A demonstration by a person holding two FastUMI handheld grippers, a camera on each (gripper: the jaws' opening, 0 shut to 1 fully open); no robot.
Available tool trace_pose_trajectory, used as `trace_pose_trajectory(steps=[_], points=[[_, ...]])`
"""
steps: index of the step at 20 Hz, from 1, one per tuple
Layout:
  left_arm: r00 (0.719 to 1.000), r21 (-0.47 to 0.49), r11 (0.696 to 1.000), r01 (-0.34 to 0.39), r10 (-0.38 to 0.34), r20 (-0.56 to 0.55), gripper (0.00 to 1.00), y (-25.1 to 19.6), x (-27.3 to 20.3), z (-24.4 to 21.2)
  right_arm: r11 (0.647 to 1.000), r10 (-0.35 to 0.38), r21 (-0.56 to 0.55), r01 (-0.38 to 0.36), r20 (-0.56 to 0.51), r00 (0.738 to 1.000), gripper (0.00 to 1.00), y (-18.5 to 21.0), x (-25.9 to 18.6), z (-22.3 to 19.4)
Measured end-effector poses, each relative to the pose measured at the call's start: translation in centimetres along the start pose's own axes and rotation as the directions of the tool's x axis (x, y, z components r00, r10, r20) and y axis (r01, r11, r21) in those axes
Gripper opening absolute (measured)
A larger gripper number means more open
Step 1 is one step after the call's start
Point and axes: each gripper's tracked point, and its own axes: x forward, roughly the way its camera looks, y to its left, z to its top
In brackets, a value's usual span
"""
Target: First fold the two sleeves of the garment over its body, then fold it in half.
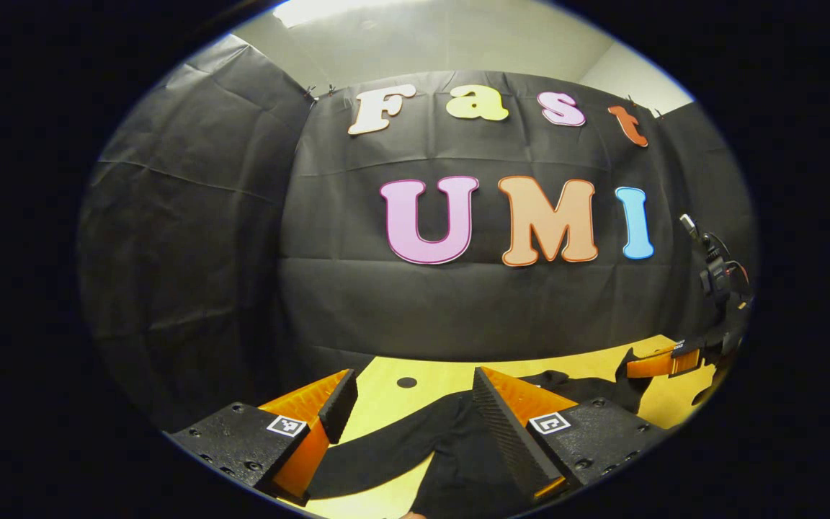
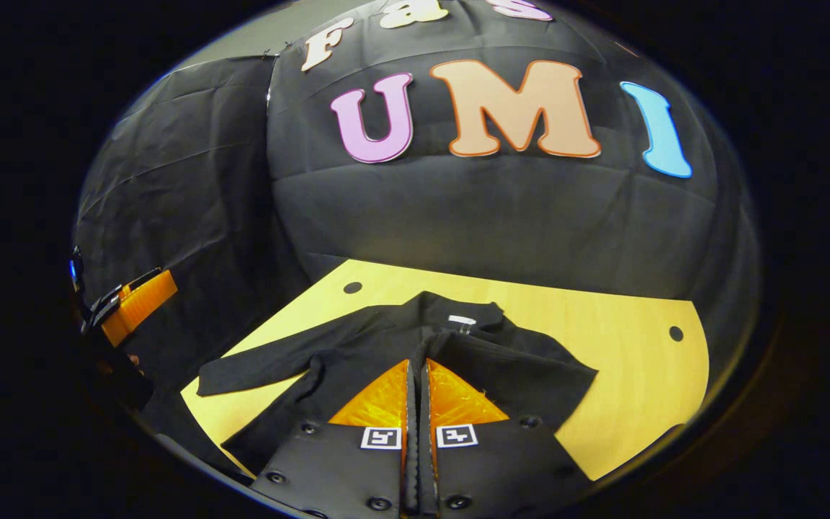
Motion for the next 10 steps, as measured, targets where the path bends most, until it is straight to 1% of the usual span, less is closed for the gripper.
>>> trace_pose_trajectory(steps=[6,7,8,10], points=[[0.999,-0.025,1.000,-0.016,0.015,-0.038,0.99,4.7,1.1,-1.9,0.998,0.047,-0.038,-0.048,-0.023,0.999,0.04,6.0,5.8,0.7],[0.999,-0.028,0.999,-0.021,0.019,-0.042,0.96,5.5,1.3,-2.1,0.998,0.056,-0.037,-0.057,-0.033,0.998,0.04,6.8,6.7,0.6],[0.999,-0.031,0.999,-0.027,0.025,-0.046,0.99,6.3,1.3,-2.4,0.997,0.062,-0.037,-0.064,-0.043,0.997,0.04,7.5,7.7,0.4],[0.998,-0.037,0.998,-0.042,0.040,-0.055,0.99,7.9,1.5,-2.8,0.997,0.063,-0.041,-0.066,-0.063,0.996,0.04,8.6,9.3,-0.1]])
